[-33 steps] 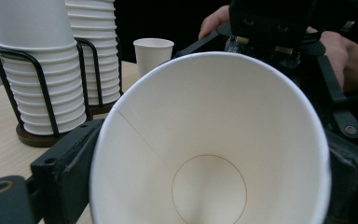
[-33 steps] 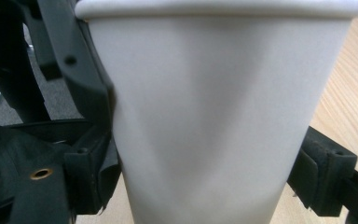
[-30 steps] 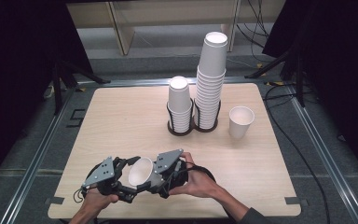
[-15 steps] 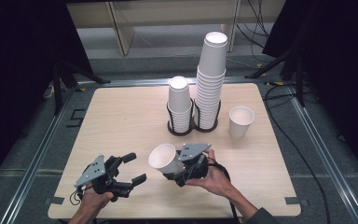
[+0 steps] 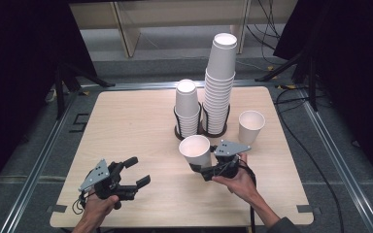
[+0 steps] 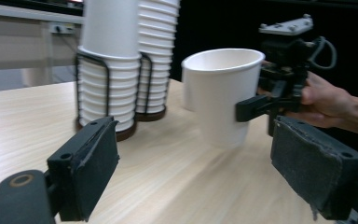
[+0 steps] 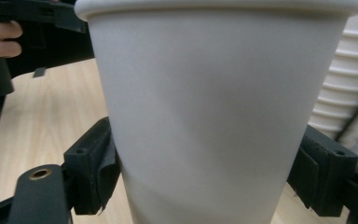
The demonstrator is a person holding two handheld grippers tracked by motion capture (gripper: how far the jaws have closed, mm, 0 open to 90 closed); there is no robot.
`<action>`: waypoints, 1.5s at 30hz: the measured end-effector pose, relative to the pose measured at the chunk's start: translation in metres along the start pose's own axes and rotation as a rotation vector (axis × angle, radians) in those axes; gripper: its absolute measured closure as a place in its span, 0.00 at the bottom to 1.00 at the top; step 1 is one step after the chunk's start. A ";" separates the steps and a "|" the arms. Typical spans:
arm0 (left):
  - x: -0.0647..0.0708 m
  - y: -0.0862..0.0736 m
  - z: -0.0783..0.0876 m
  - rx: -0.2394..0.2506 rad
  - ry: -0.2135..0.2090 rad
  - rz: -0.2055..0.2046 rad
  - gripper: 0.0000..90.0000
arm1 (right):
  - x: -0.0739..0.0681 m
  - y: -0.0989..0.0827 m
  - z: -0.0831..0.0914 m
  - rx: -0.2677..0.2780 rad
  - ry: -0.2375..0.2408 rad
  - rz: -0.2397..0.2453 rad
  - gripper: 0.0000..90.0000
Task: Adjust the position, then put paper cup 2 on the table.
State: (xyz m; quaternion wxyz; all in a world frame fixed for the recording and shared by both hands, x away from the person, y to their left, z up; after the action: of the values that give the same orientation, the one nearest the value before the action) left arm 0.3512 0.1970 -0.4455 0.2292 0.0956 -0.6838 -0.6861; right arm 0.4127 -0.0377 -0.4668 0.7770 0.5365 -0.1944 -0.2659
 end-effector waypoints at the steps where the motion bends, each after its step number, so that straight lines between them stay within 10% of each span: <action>1: -0.003 0.000 0.001 0.002 0.018 0.000 0.16 | 0.004 -0.001 0.001 0.008 -0.012 -0.014 0.23; 12: -0.016 -0.003 0.007 -0.009 0.103 -0.012 0.16 | 0.059 -0.020 0.035 0.048 -0.163 -0.104 0.23; 17: -0.015 -0.005 0.007 -0.021 0.101 -0.007 0.16 | 0.081 -0.028 0.043 0.056 -0.230 -0.066 0.23; 45: -0.013 -0.008 0.005 -0.036 0.084 -0.012 0.16 | 0.111 -0.070 0.046 -0.071 -0.283 -0.090 0.21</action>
State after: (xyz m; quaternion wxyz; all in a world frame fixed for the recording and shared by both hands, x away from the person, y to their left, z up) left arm 0.3586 0.2070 -0.4553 0.2554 0.1244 -0.6605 -0.6949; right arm 0.4581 -0.1602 -0.5142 0.7477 0.4739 -0.2681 -0.3801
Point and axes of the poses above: each handheld gripper's, and its own axes: z roughly backward along the jaws, y roughly out of its top, x roughly to its right, the point moved 8 cm from there along -z, roughly forward along the jaws, and after that the axes turned 11 degrees about -y, right-handed, at the moved point
